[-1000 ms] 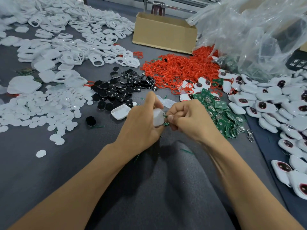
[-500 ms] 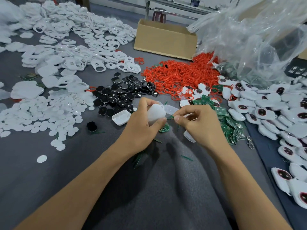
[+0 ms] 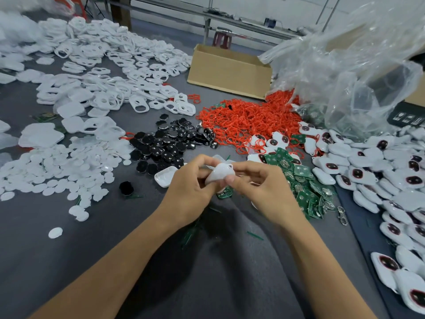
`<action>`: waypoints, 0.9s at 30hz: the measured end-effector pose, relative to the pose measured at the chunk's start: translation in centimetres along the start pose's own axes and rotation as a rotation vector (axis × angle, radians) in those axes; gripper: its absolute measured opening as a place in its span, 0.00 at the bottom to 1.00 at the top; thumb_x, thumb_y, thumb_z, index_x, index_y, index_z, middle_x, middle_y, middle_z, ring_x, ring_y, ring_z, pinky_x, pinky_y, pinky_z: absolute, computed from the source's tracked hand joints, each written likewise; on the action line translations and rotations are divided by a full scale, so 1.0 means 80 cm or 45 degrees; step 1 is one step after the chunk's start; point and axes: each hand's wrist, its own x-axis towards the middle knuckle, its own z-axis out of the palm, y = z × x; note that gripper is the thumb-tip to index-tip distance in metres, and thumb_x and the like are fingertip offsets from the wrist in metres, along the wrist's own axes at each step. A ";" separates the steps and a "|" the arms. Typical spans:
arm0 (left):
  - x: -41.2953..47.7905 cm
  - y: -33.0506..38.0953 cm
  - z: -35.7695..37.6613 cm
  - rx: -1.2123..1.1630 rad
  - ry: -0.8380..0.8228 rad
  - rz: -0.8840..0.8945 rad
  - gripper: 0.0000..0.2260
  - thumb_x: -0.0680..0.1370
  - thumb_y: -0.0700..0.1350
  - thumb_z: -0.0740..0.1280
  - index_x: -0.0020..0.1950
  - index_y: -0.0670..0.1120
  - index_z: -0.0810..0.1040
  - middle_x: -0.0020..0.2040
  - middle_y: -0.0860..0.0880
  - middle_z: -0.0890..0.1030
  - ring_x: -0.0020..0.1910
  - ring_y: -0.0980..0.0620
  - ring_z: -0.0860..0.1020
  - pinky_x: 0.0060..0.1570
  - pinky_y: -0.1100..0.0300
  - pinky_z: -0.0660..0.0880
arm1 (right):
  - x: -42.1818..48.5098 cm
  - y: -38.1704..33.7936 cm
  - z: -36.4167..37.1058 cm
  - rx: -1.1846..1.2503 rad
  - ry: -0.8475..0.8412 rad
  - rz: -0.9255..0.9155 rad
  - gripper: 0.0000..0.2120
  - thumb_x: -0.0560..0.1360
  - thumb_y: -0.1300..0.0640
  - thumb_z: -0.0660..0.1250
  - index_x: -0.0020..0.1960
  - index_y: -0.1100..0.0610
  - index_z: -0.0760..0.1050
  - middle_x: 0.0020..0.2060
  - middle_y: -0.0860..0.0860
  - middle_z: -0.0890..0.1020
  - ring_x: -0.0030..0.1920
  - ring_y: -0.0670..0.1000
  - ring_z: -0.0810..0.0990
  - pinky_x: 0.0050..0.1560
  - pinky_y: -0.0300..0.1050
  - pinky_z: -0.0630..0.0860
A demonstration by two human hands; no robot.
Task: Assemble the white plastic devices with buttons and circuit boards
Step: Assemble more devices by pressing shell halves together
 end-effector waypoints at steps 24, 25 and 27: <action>-0.002 0.000 0.002 0.044 0.119 0.230 0.11 0.74 0.34 0.71 0.54 0.44 0.83 0.40 0.55 0.86 0.36 0.61 0.81 0.41 0.67 0.77 | 0.002 0.008 0.010 0.094 0.201 -0.079 0.09 0.70 0.67 0.72 0.39 0.55 0.78 0.26 0.55 0.79 0.25 0.49 0.75 0.29 0.43 0.74; -0.001 0.000 0.003 -0.032 0.123 0.193 0.11 0.75 0.35 0.70 0.55 0.43 0.83 0.42 0.51 0.86 0.38 0.57 0.82 0.43 0.63 0.79 | 0.001 0.009 0.012 0.062 0.259 -0.111 0.08 0.69 0.65 0.73 0.38 0.53 0.79 0.27 0.55 0.79 0.26 0.51 0.75 0.30 0.47 0.74; -0.001 -0.001 0.007 -0.225 0.124 0.081 0.13 0.76 0.35 0.69 0.60 0.41 0.80 0.46 0.46 0.86 0.43 0.50 0.84 0.48 0.57 0.81 | -0.001 0.008 0.018 -0.048 0.393 -0.191 0.08 0.68 0.63 0.74 0.39 0.50 0.80 0.30 0.54 0.82 0.29 0.54 0.77 0.33 0.53 0.77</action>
